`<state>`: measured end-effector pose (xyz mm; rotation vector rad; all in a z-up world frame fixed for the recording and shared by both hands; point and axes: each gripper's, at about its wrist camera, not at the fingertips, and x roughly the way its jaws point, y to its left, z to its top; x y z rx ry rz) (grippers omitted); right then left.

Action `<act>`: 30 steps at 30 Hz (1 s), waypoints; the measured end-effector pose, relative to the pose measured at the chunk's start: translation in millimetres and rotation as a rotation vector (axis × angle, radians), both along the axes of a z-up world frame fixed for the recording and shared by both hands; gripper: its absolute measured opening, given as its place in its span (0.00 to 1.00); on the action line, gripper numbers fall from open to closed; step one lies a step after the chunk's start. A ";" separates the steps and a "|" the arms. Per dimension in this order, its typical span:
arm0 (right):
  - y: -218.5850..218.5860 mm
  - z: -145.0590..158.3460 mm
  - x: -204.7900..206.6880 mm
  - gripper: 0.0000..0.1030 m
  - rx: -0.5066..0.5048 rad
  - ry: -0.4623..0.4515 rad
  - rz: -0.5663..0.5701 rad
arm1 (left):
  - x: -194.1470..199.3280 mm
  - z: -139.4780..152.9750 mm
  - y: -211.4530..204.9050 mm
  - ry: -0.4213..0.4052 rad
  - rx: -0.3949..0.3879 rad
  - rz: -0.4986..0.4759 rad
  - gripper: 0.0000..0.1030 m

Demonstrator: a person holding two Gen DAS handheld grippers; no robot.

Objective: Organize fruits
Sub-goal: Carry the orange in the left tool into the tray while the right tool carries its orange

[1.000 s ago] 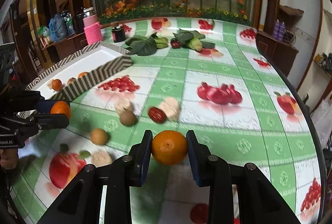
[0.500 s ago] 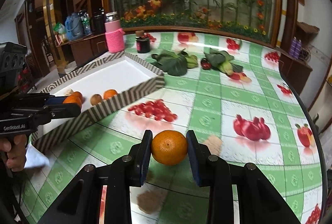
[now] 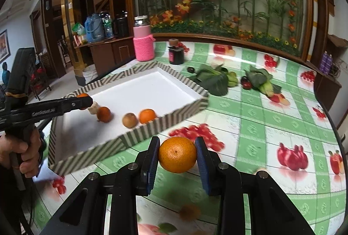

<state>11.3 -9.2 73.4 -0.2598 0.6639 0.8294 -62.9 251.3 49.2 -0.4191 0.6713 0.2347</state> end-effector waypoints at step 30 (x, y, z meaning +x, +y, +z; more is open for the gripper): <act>126.9 -44.6 -18.9 0.31 0.016 0.147 0.205 | 4.6 -26.6 18.7 0.183 0.042 0.190 0.28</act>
